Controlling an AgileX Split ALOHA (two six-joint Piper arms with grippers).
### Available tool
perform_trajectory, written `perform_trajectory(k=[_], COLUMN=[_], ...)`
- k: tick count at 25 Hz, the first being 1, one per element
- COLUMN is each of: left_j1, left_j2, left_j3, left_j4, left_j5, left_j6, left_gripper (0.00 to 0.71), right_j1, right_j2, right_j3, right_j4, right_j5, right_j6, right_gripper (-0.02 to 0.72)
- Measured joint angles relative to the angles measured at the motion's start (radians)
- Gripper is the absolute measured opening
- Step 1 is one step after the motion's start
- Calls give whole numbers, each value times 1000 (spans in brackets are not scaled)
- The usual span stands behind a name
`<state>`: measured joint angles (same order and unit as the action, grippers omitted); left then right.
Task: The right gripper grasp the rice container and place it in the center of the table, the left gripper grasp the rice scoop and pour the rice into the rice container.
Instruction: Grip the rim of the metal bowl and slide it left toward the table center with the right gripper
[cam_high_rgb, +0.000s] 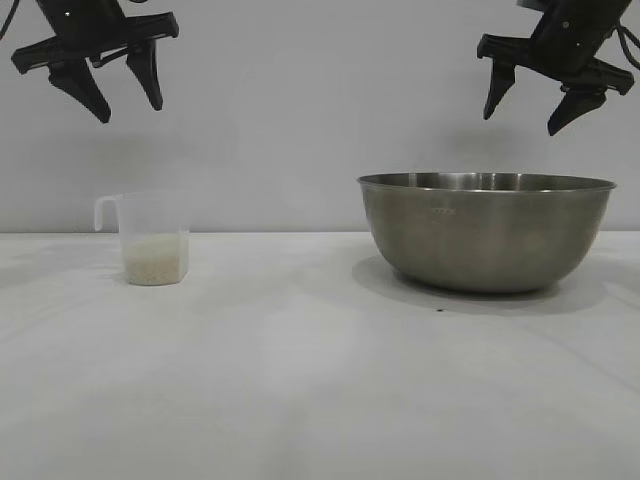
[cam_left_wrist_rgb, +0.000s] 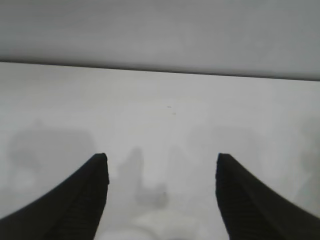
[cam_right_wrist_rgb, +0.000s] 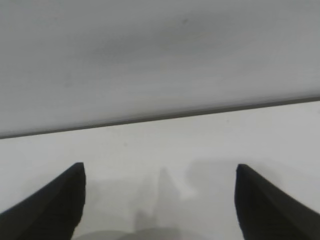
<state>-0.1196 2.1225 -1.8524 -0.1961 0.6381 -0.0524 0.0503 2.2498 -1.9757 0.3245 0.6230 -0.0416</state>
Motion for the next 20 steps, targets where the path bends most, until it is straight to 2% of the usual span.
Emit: perform_trajectory(k=[3, 7, 12, 16, 20], left_j1=[0, 0, 0, 0, 0], left_j2=[0, 0, 0, 0, 0], left_j3=[0, 0, 0, 0, 0], left_j4=[0, 0, 0, 0, 0], left_j5=[0, 0, 0, 0, 0], left_j6=[0, 0, 0, 0, 0], left_gripper=[418, 418, 418, 418, 418], right_j1=[0, 0, 0, 0, 0], right_j2=[6, 6, -3, -30, -38], right_j3=[0, -2, -2, -5, -8], right_j4=[4, 4, -5, -48, -87], right_j5=[23, 102, 187, 268, 393], right_j6=[-6, -59, -79, -77, -60], right_gripper=[524, 524, 524, 524, 524])
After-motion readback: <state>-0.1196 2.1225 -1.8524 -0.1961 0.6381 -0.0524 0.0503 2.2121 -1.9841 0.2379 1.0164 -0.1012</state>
